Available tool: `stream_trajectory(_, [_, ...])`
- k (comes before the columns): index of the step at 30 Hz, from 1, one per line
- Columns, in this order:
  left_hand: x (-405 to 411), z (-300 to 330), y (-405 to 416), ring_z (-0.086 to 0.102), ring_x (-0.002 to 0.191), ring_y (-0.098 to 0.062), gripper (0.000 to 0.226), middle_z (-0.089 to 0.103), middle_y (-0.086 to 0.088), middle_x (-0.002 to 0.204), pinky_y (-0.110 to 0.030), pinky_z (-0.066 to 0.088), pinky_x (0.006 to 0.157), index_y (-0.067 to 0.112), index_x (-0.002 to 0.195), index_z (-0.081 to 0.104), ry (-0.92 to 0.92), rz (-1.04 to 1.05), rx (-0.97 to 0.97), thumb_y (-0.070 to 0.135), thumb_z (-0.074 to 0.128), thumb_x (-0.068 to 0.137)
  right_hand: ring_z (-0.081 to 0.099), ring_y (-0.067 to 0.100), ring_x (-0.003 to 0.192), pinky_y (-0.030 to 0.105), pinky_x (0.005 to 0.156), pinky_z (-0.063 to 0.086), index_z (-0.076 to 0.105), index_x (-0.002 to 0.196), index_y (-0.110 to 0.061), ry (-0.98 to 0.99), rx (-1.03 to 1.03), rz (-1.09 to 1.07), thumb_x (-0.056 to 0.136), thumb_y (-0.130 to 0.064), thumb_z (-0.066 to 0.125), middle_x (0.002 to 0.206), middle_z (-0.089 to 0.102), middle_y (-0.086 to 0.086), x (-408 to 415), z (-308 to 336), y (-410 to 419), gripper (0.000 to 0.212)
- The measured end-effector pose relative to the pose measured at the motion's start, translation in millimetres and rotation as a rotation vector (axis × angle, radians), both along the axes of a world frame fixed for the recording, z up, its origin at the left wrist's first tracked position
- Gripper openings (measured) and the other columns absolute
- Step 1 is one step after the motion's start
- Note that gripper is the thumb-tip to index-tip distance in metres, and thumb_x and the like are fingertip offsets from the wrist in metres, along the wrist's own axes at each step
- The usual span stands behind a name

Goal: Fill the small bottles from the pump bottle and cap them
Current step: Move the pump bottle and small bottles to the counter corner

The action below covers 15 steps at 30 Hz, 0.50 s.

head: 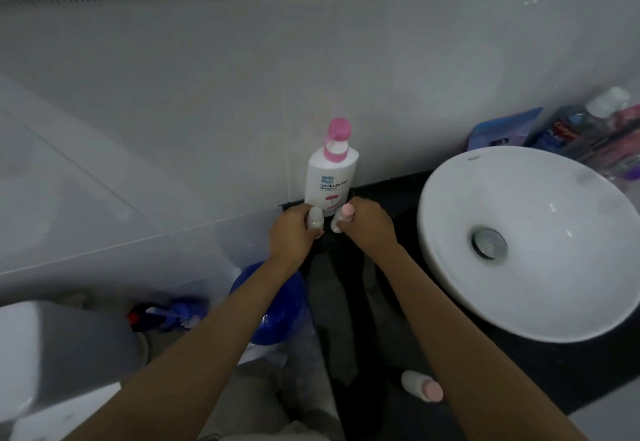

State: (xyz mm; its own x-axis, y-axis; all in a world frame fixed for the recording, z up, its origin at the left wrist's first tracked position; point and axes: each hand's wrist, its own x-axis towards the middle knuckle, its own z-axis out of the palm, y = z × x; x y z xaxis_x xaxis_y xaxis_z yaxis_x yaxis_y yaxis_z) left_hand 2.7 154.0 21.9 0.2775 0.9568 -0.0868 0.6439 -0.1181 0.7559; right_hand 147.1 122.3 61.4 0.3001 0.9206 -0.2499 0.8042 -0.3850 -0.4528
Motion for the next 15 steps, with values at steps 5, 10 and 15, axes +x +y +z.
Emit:
stream_trajectory(5, [0.8, -5.5, 3.2, 0.064, 0.087, -0.020, 0.035, 0.071, -0.009, 0.100, -0.037, 0.055, 0.077, 0.009, 0.106, 0.063, -0.069, 0.039, 0.009, 0.009, 0.076, 0.074, 0.062, 0.029, 0.088, 0.027, 0.067, 0.042, 0.059, 0.096, -0.003, -0.003, -0.019, -0.004, 0.084, -0.020, 0.059, 0.098, 0.064, 0.015, -2.7, -6.4, 6.2, 0.021])
stream_trajectory(10, [3.8, -10.9, 5.8, 0.066, 0.085, -0.020, 0.031, 0.071, -0.008, 0.097, -0.040, 0.057, 0.075, 0.009, 0.102, 0.061, -0.106, 0.041, 0.010, 0.009, 0.076, 0.074, 0.061, 0.028, 0.087, 0.027, 0.068, 0.041, 0.059, 0.093, -0.002, 0.036, 0.000, -0.041, 0.084, -0.017, 0.061, 0.097, 0.063, 0.015, -5.0, -8.3, 8.5, 0.017])
stream_trajectory(15, [1.0, -18.9, 7.0, 0.065, 0.083, -0.018, 0.029, 0.069, -0.007, 0.093, -0.038, 0.057, 0.077, 0.010, 0.095, 0.060, -0.143, 0.031, -0.056, 0.003, 0.076, 0.071, 0.061, 0.030, 0.091, 0.028, 0.069, 0.040, 0.058, 0.098, -0.001, 0.014, -0.002, -0.040, 0.084, -0.016, 0.060, 0.101, 0.062, 0.016, -5.1, -9.8, 9.2, 0.020])
